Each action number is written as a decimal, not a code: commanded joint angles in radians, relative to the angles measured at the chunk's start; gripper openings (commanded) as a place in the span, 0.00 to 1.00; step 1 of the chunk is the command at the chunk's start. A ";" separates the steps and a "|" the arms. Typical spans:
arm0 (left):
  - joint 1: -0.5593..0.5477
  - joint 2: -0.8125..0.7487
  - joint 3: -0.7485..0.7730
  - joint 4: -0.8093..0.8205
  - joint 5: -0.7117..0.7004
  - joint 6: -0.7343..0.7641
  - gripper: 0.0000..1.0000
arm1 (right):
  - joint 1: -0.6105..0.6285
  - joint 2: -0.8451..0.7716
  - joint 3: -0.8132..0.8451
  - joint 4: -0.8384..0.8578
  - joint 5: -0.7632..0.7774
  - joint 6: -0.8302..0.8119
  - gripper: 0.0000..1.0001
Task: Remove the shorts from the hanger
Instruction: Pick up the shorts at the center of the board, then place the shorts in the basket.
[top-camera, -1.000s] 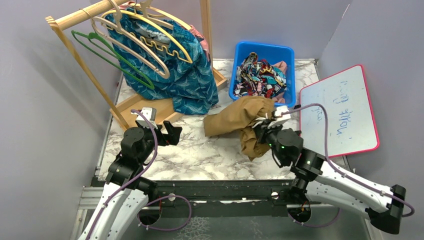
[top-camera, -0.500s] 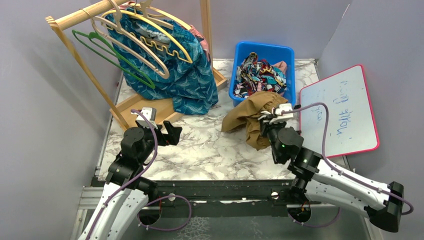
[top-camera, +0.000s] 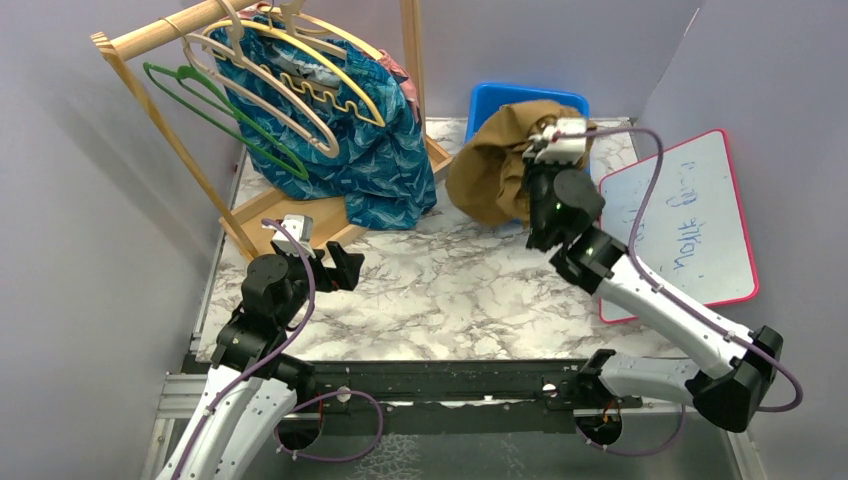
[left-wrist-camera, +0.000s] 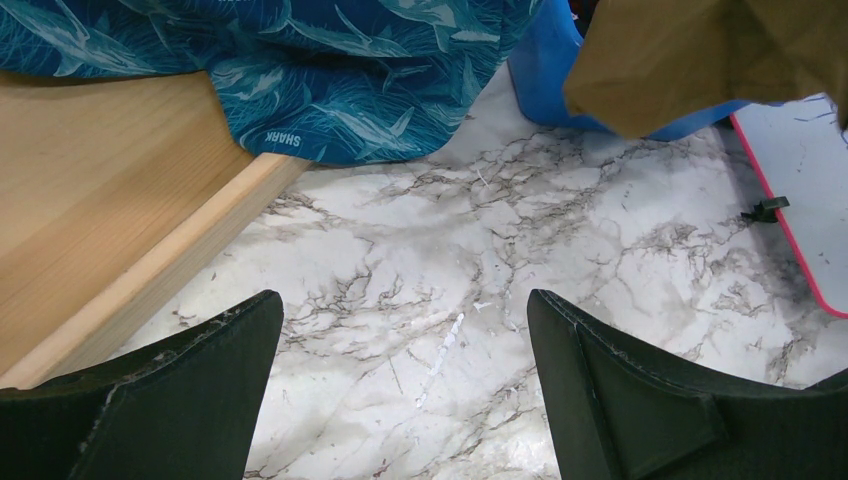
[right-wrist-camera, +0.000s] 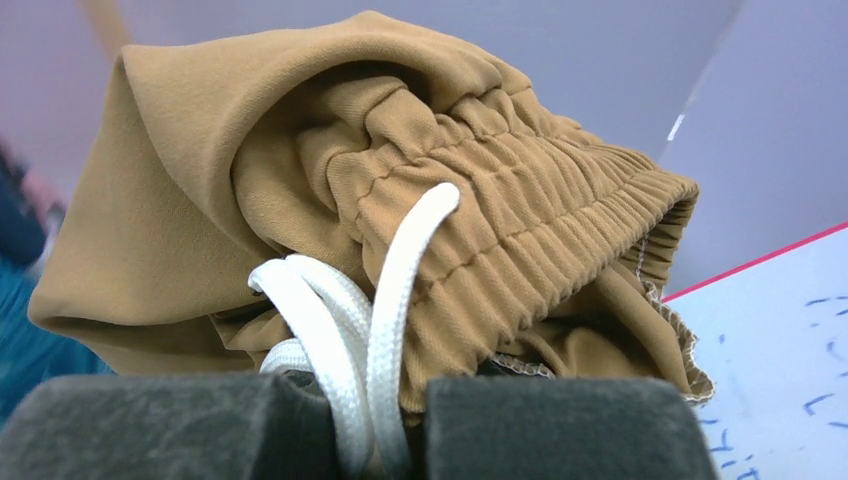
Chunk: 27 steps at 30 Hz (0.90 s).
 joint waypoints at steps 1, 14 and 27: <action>0.004 -0.008 0.001 0.013 -0.004 0.006 0.95 | -0.114 0.054 0.167 -0.036 -0.081 0.008 0.02; 0.004 -0.017 0.001 0.013 -0.010 0.008 0.95 | -0.267 0.381 0.519 -0.232 -0.132 -0.005 0.02; 0.003 -0.014 0.001 0.013 -0.004 0.009 0.95 | -0.457 0.817 0.780 -0.562 -0.425 0.231 0.02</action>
